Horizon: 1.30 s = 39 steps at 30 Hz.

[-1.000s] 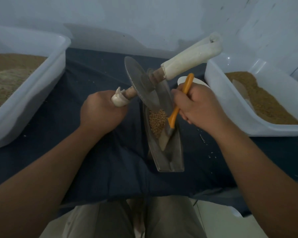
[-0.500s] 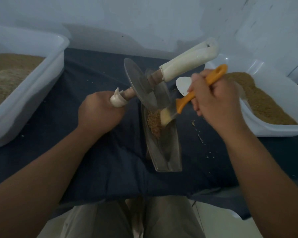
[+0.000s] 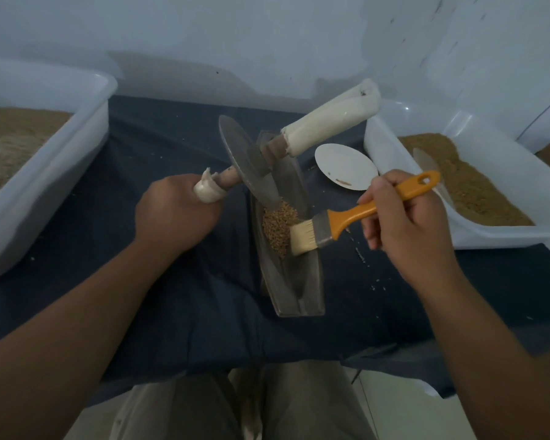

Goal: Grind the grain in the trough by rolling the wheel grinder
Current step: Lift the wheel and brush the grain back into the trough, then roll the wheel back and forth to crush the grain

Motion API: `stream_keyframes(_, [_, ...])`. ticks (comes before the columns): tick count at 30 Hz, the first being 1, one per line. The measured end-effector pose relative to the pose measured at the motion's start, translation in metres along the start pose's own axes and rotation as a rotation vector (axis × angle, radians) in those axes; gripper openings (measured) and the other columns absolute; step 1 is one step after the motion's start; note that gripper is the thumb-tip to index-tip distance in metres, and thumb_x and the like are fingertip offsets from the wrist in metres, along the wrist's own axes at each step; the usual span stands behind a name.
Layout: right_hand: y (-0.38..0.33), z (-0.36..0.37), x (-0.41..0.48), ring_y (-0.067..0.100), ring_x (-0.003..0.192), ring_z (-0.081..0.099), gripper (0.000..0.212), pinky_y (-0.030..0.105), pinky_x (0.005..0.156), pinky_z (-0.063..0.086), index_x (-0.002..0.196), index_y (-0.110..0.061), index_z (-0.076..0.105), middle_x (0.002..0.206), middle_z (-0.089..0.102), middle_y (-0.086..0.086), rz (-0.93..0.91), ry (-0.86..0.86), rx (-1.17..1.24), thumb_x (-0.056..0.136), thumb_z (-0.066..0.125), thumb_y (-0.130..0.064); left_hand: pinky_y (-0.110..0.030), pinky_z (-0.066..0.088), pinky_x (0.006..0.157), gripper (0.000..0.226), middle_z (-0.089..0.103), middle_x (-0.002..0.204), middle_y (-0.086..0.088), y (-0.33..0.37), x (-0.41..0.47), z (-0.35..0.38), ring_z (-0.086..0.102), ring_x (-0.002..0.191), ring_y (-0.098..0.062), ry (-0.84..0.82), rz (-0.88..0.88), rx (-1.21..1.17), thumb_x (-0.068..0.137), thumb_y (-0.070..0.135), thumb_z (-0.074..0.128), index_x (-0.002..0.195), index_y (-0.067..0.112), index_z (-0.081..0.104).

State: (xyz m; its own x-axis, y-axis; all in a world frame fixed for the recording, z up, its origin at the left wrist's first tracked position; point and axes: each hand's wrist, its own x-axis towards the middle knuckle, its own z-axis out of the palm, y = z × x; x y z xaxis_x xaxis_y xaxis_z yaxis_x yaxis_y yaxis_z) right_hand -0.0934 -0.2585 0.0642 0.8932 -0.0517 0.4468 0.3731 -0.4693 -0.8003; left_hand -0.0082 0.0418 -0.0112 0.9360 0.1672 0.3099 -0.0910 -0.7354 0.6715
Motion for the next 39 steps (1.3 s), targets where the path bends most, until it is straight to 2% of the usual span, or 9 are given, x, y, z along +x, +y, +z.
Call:
stream_keyframes(7, [0.023, -0.022, -0.011, 0.018, 0.06, 0.07, 0.03, 0.025, 0.051, 0.053, 0.098, -0.022, 0.068, 0.074, 0.07, 0.002, -0.117, 0.132, -0.01, 0.114, 0.046, -0.034, -0.028, 0.037, 0.056, 0.029, 0.061, 0.062, 0.009, 0.0, -0.001, 0.0, 0.057, 0.061, -0.011, 0.01, 0.007, 0.022, 0.082, 0.052, 0.056, 0.065, 0.028, 0.058])
stream_keyframes(11, [0.054, -0.038, -0.009, 0.002, 0.084, 0.068, 0.026, 0.022, 0.071, 0.054, 0.125, -0.03, 0.066, 0.096, 0.068, -0.018, -0.175, 0.046, -0.544, 0.112, 0.048, -0.044, -0.032, 0.043, 0.06, 0.029, 0.062, 0.065, 0.01, 0.002, -0.002, -0.001, 0.058, 0.062, -0.013, 0.009, -0.013, 0.055, 0.078, 0.054, 0.054, 0.067, 0.028, 0.059])
stream_keyframes(14, [0.07, -0.03, -0.013, 0.013, 0.107, 0.067, 0.041, 0.033, 0.087, 0.053, 0.136, -0.027, 0.064, 0.115, 0.072, -0.005, -0.093, -0.19, -0.841, 0.106, 0.046, -0.049, -0.03, 0.042, 0.058, 0.033, 0.06, 0.062, 0.011, 0.001, -0.001, 0.001, 0.056, 0.059, -0.012, 0.019, 0.028, 0.114, 0.08, 0.057, 0.051, 0.067, 0.028, 0.059])
stream_keyframes(20, [0.066, -0.024, -0.025, 0.019, 0.163, 0.005, 0.082, 0.041, 0.13, 0.019, 0.167, -0.044, 0.019, 0.175, 0.02, -0.005, 0.138, -0.558, -1.006, 0.094, 0.021, -0.083, -0.021, 0.029, 0.05, 0.042, 0.051, 0.055, 0.013, -0.002, -0.001, 0.008, 0.042, 0.048, -0.007, 0.057, 0.147, 0.26, 0.086, 0.06, 0.049, 0.059, 0.027, 0.052])
stream_keyframes(26, [0.016, -0.029, -0.009, 0.01, 0.143, 0.044, 0.044, 0.033, 0.121, 0.036, 0.141, -0.013, 0.06, 0.148, 0.056, 0.0, -0.47, 0.053, -0.684, 0.103, 0.058, -0.036, -0.021, 0.027, 0.05, 0.044, 0.046, 0.053, 0.013, 0.004, 0.0, 0.009, 0.042, 0.044, -0.014, 0.072, 0.264, 0.442, 0.084, 0.063, 0.04, 0.06, 0.027, 0.048])
stream_keyframes(29, [0.005, -0.014, 0.02, 0.017, 0.158, 0.025, 0.07, 0.03, 0.128, 0.015, 0.157, -0.016, 0.043, 0.166, 0.033, 0.001, -0.423, -0.185, -0.861, 0.094, 0.067, -0.035, -0.021, 0.031, 0.049, 0.037, 0.045, 0.054, 0.012, 0.009, -0.001, 0.005, 0.045, 0.045, -0.013, 0.052, 0.377, 0.512, 0.085, 0.053, 0.059, 0.061, 0.028, 0.048])
stream_keyframes(31, [0.006, 0.0, 0.036, 0.025, 0.15, 0.038, 0.087, 0.036, 0.124, 0.032, 0.163, -0.019, 0.031, 0.163, 0.037, 0.003, -0.243, -0.395, -1.009, 0.089, 0.073, -0.037, -0.023, 0.036, 0.049, 0.036, 0.045, 0.057, 0.011, 0.015, -0.001, 0.001, 0.047, 0.048, -0.015, 0.021, 0.403, 0.559, 0.085, 0.046, 0.066, 0.062, 0.029, 0.044])
stream_keyframes(35, [0.014, 0.011, 0.056, 0.029, 0.1, 0.067, 0.028, 0.045, 0.084, 0.056, 0.099, -0.02, 0.071, 0.113, 0.066, 0.003, -0.234, -0.465, -1.145, 0.086, 0.07, -0.045, -0.024, 0.031, 0.047, 0.041, 0.043, 0.059, 0.01, 0.023, -0.003, -0.008, 0.045, 0.05, -0.012, -0.028, 0.481, 0.666, 0.084, 0.044, 0.068, 0.064, 0.031, 0.035])
stream_keyframes(39, [0.029, 0.016, 0.058, 0.021, 0.074, 0.064, 0.022, 0.038, 0.062, 0.052, 0.077, -0.032, 0.057, 0.09, 0.065, -0.01, -0.204, -0.456, -1.044, 0.082, 0.064, -0.052, -0.029, 0.032, 0.054, 0.031, 0.046, 0.064, 0.012, 0.024, 0.005, -0.014, 0.044, 0.057, -0.012, -0.181, 0.464, 0.751, 0.083, 0.05, 0.059, 0.066, 0.031, 0.042])
